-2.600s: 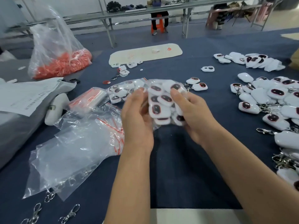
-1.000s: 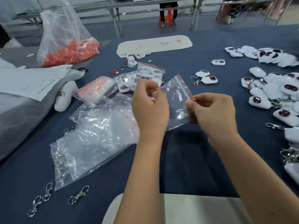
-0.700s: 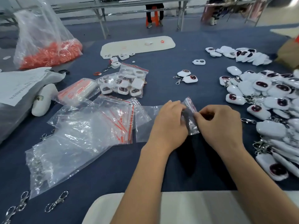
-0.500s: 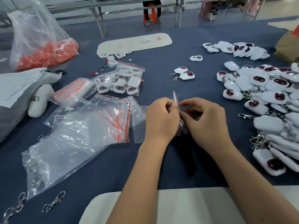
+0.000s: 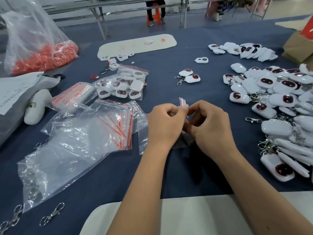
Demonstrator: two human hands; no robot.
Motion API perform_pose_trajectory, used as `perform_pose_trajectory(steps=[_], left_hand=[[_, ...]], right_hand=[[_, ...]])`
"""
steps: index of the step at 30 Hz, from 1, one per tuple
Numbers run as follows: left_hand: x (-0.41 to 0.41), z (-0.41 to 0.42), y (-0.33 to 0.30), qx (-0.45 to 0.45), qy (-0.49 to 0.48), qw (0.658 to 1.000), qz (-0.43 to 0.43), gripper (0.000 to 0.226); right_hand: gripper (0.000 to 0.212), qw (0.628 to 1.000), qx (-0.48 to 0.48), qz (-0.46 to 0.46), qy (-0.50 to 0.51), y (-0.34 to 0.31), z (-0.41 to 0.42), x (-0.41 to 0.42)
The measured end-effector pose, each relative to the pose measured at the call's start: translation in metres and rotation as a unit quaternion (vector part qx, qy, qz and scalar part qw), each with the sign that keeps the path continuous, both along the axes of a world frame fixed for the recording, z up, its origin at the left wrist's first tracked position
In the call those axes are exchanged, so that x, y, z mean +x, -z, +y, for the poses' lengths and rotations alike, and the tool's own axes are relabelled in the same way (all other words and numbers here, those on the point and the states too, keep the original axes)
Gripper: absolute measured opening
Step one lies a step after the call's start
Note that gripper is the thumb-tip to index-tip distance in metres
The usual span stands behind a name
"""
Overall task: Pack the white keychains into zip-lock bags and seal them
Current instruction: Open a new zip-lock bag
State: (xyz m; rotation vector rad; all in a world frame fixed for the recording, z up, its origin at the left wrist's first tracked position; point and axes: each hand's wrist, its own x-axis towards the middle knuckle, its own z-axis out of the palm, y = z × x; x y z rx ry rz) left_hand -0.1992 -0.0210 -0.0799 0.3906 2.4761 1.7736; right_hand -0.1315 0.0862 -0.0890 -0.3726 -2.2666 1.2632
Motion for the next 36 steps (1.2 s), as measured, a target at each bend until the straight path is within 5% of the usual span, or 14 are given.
perform_pose_trajectory(steps=[7,15,24,30,36], left_hand=[[-0.0032,-0.0028,0.0010,0.066,-0.003,0.997,-0.030,0.039],[0.0014,-0.0012,-0.0014,0.017,0.034,0.999,-0.021,0.036],[-0.0009,-0.0028,0.0001,-0.030,-0.009,0.999,0.028,0.023],[0.0006,-0.0063,-0.0017,-0.036,-0.096,0.984,0.146,0.023],[0.0049,-0.0035,-0.0060,-0.015,-0.078,0.979,0.189,0.019]], right_hand=[[0.017,0.999,-0.024,0.038,0.016,0.0028,0.0023,-0.0028],[0.027,0.993,-0.102,0.026,-0.049,0.0002,0.0058,0.0003],[0.027,0.995,-0.091,0.013,0.029,-0.0015,0.0019,-0.0003],[0.023,0.980,-0.019,0.024,0.196,-0.0024,0.0010,0.0012],[0.029,0.974,0.181,0.012,0.132,0.0030,-0.0017,-0.0027]])
